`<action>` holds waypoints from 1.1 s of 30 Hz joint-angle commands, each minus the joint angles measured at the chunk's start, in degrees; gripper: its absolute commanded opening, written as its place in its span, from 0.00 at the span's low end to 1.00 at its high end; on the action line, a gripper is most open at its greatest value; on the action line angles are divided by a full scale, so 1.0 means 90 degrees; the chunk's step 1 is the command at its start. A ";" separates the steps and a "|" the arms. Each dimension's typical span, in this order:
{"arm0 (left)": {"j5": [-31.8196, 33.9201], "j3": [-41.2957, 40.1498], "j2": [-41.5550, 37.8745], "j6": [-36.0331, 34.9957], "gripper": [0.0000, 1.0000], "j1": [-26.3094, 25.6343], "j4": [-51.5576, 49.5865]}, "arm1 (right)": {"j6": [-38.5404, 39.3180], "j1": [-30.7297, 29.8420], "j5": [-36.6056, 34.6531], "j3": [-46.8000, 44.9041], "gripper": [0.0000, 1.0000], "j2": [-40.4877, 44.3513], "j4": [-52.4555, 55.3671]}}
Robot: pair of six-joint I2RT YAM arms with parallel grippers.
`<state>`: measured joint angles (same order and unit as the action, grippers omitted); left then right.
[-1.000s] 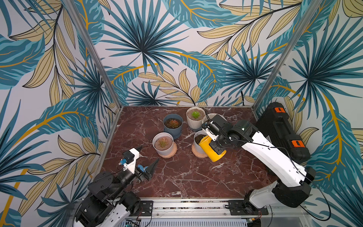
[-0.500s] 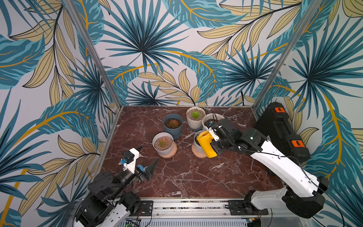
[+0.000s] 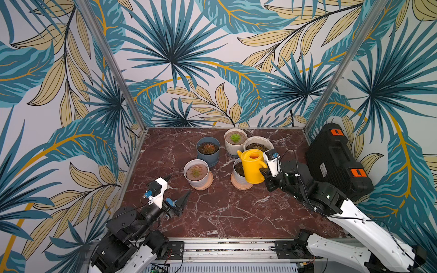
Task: Water the succulent around the soil edge
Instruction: Water the soil of the potted plant with water.
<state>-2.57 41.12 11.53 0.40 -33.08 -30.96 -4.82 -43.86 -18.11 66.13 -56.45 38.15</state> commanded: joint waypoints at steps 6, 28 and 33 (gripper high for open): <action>-0.0018 -0.0082 -0.0080 -0.0052 1.00 -0.0007 0.0055 | 0.1460 0.0476 0.0176 0.2419 0.02 -0.1878 0.0581; -0.0112 -0.0077 -0.0314 -0.0045 1.00 -0.0032 0.0041 | 0.1664 0.0845 -0.0504 0.6583 0.03 -0.5422 0.3503; -0.0110 -0.0077 -0.0323 -0.0045 1.00 -0.0035 0.0042 | 0.1678 0.0873 -0.0612 0.6906 0.03 -0.5769 0.3680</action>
<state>-2.83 41.12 9.47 0.40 -33.21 -31.07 9.87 -36.25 -21.87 126.50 -107.00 69.65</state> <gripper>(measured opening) 0.999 0.159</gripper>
